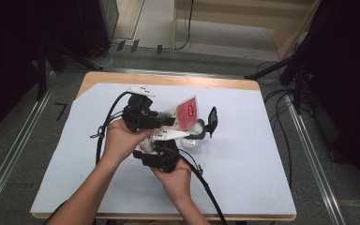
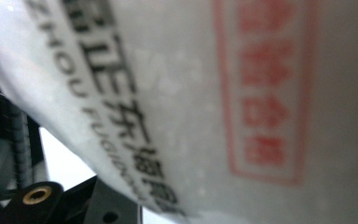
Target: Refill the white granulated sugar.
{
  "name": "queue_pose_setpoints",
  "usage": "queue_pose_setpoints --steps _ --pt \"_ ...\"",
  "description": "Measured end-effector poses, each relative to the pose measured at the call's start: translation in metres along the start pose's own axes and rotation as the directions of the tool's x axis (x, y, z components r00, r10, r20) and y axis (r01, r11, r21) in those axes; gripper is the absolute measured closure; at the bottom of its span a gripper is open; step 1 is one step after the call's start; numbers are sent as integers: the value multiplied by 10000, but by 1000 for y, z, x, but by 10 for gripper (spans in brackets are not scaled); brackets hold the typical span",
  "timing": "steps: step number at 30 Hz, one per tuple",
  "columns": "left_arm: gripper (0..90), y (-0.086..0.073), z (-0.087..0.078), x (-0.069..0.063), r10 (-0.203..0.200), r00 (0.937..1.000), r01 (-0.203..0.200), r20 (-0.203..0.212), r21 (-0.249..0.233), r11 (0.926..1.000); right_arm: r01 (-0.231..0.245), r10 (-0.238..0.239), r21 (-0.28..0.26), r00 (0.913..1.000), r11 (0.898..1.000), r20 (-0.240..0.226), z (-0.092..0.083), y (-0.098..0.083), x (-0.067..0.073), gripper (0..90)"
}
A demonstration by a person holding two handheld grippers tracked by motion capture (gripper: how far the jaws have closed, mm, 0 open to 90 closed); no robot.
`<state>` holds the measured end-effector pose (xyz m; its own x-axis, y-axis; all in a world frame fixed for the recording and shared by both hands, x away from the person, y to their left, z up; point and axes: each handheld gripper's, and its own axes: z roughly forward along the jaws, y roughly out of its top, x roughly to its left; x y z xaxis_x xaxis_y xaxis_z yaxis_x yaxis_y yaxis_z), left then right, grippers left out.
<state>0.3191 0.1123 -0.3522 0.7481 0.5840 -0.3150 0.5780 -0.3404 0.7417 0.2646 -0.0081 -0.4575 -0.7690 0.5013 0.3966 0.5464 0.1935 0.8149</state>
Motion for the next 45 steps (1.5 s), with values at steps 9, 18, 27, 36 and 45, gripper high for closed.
queue_pose_setpoints --steps 9,18,27,36,45 --pt "783 3 -1 -5 255 9990 -249 -361 163 9996 15 -15 6 10000 10000 12 -1 2 2 596" --pt "853 8 -1 2 -485 9988 489 -88 507 9975 342 -343 113 9994 9993 50 1 2 2 576" --pt "863 16 0 7 -597 9982 603 -101 661 9960 32 -35 520 10000 9986 45 2 11 2 594" --pt "876 27 4 9 -736 9973 734 -21 1122 9910 142 -146 424 9999 9990 85 2 15 1 607" --pt "873 33 6 14 -731 9972 702 174 1340 9885 79 -82 157 9998 9998 199 4 18 0 603"
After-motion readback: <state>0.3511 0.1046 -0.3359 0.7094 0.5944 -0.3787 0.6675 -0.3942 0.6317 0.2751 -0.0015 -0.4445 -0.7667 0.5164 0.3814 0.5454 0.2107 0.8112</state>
